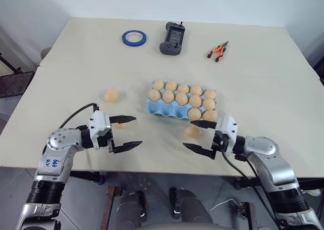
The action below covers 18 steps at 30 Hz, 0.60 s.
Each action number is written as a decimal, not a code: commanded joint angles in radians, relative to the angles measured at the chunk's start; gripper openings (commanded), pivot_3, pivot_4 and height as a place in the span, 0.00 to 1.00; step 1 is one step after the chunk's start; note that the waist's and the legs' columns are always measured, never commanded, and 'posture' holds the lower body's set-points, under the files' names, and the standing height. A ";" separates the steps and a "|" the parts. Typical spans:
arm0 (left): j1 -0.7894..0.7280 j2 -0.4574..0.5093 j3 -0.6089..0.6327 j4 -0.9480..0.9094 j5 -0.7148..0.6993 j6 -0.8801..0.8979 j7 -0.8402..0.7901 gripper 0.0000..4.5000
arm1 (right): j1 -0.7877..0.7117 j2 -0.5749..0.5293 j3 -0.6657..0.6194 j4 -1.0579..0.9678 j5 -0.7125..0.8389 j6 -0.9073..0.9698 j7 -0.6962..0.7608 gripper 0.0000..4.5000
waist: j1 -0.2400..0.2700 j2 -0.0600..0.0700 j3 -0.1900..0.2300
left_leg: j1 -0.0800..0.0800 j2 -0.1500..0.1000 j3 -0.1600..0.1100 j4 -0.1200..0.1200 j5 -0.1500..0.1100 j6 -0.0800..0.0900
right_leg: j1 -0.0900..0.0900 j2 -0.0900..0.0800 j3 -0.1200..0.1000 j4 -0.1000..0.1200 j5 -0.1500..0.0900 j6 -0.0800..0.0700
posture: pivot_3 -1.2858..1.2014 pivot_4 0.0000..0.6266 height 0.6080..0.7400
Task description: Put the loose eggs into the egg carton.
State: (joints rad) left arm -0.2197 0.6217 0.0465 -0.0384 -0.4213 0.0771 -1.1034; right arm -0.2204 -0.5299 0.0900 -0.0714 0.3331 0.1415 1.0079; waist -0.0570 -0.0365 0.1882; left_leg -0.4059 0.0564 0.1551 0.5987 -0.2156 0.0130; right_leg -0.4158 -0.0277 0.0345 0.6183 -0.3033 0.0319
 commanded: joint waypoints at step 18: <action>0.034 -0.009 0.039 -0.077 -0.019 0.009 0.058 1.00 | -0.144 0.086 -0.008 -0.010 0.084 0.088 -0.014 0.33 | -0.006 0.000 0.000 | 0.001 0.000 0.000 0.000 0.001 -0.002 | -0.001 0.001 0.000 0.004 0.002 0.003 | 0.52 0.24 1.00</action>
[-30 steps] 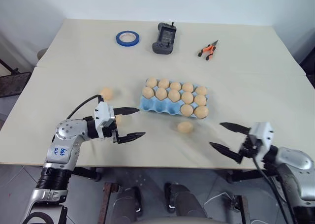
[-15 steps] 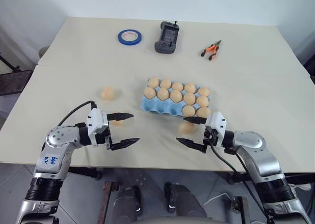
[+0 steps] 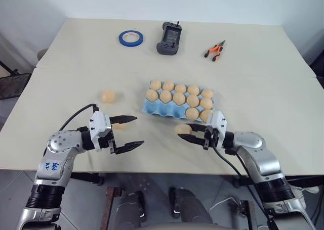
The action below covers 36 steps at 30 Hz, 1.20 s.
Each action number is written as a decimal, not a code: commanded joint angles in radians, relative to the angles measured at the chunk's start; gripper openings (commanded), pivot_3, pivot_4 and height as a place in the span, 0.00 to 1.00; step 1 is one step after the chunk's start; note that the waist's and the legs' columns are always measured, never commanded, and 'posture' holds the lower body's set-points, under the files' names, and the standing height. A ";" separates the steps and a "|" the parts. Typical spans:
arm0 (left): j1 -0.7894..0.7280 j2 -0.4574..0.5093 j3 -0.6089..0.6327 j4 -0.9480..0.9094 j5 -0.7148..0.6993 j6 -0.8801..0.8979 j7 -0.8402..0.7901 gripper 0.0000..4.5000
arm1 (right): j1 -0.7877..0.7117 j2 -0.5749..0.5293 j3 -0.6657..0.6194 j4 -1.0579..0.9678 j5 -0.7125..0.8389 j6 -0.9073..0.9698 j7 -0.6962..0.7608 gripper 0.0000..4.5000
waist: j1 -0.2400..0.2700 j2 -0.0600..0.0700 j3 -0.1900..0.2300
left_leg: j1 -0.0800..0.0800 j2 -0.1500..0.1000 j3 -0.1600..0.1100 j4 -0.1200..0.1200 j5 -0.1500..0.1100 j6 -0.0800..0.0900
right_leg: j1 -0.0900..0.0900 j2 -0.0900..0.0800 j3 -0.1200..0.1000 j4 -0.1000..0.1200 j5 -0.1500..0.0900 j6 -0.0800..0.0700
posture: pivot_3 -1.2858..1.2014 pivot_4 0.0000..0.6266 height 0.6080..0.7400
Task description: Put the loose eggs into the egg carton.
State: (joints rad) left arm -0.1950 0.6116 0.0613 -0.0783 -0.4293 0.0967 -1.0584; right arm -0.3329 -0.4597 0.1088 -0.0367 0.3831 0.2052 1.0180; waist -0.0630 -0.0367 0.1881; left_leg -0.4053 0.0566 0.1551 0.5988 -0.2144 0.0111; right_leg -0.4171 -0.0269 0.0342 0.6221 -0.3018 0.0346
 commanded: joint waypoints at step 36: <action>0.415 -0.004 0.402 -0.152 -0.087 0.062 0.256 1.00 | 0.128 -0.224 -0.194 -0.023 0.063 -0.207 0.231 0.99 | -0.021 -0.001 0.000 | -0.001 0.002 -0.001 -0.002 0.000 -0.004 | -0.004 0.001 -0.003 0.003 -0.004 -0.005 | 0.52 0.24 1.00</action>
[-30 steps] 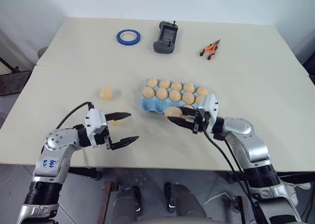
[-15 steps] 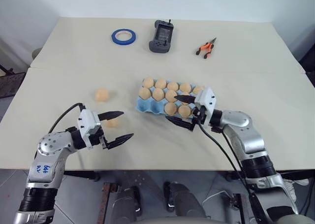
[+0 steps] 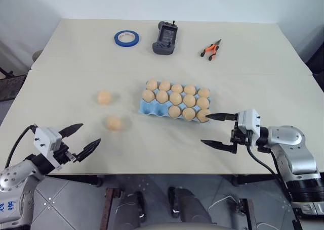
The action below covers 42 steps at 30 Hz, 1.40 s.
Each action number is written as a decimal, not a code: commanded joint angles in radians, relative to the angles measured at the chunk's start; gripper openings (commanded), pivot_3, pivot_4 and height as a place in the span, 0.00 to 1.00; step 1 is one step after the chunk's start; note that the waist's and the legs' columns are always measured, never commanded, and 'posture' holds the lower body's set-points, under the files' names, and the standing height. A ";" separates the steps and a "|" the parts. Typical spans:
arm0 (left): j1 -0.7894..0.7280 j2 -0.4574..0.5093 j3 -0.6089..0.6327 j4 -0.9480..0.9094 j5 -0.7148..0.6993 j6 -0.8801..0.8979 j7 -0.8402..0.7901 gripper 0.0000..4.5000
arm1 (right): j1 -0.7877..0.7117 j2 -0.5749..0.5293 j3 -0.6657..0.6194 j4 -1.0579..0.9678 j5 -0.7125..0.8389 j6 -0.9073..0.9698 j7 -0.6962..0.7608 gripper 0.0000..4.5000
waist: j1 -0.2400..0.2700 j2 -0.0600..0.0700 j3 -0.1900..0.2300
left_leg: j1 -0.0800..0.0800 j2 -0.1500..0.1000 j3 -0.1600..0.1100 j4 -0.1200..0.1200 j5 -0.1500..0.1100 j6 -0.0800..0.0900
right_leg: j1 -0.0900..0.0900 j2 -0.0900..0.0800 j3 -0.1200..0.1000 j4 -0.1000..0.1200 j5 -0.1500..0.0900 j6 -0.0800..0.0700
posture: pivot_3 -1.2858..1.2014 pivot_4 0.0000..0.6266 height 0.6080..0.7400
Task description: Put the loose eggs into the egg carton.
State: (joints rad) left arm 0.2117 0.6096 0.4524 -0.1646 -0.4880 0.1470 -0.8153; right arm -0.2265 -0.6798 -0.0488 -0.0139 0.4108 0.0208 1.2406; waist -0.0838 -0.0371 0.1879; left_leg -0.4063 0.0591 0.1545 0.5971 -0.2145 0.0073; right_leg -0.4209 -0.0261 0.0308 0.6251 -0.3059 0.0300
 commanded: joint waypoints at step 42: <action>-0.681 -0.173 -0.470 0.283 0.207 -0.006 0.000 0.47 | 0.069 0.193 0.002 -0.073 -0.003 -0.101 -0.217 1.00 | 0.032 0.000 0.000 | 0.002 0.000 0.000 0.005 0.000 0.000 | 0.004 0.001 -0.002 0.003 0.006 0.011 | 0.52 0.24 1.00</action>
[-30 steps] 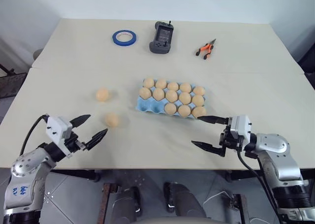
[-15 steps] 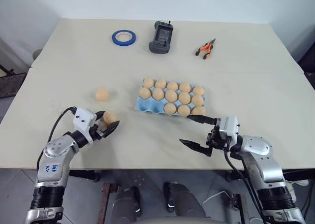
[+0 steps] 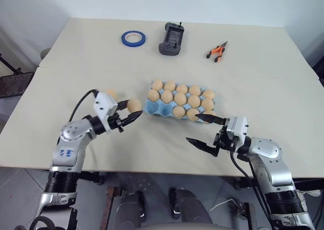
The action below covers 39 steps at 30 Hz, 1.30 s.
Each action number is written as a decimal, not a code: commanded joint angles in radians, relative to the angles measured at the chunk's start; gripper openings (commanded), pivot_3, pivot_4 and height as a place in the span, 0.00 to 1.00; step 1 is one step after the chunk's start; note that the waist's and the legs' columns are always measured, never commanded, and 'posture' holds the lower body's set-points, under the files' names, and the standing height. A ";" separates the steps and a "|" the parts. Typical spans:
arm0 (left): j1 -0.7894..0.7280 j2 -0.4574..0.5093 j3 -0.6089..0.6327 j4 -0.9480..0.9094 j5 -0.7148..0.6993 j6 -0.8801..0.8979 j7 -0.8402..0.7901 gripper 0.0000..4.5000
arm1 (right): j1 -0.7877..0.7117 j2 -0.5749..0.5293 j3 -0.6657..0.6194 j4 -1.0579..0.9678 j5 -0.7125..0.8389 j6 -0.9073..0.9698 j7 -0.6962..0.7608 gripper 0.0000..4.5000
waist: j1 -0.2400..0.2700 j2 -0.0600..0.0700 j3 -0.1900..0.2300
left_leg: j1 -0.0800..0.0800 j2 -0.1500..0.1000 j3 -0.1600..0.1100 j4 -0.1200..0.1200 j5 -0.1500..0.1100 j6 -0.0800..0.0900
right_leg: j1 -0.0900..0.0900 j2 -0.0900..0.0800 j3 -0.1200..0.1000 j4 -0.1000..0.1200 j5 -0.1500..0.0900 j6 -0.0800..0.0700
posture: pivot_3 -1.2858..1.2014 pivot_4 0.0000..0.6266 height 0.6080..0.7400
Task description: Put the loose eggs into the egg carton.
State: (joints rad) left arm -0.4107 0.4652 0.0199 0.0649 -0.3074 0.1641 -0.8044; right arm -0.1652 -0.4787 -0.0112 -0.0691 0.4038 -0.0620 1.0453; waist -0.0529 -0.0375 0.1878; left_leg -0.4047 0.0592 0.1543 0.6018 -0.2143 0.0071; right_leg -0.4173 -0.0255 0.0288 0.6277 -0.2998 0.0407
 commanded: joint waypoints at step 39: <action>0.386 -0.014 0.439 -0.054 -0.087 -0.079 0.259 0.99 | -0.039 0.035 0.011 -0.011 0.021 -0.023 -0.053 1.00 | -0.003 0.000 0.000 | -0.001 0.003 0.000 0.007 -0.003 0.003 | 0.005 -0.004 -0.004 -0.004 -0.005 -0.008 | 0.52 0.24 1.00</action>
State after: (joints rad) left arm -0.0322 0.4579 0.4508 0.0623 -0.3816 0.0668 -0.5839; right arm -0.1869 -0.4490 0.0053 -0.0707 0.4050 -0.0644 0.9804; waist -0.0557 -0.0375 0.1876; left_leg -0.4063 0.0619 0.1542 0.6082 -0.2177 0.0107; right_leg -0.4122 -0.0294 0.0250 0.6231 -0.3040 0.0329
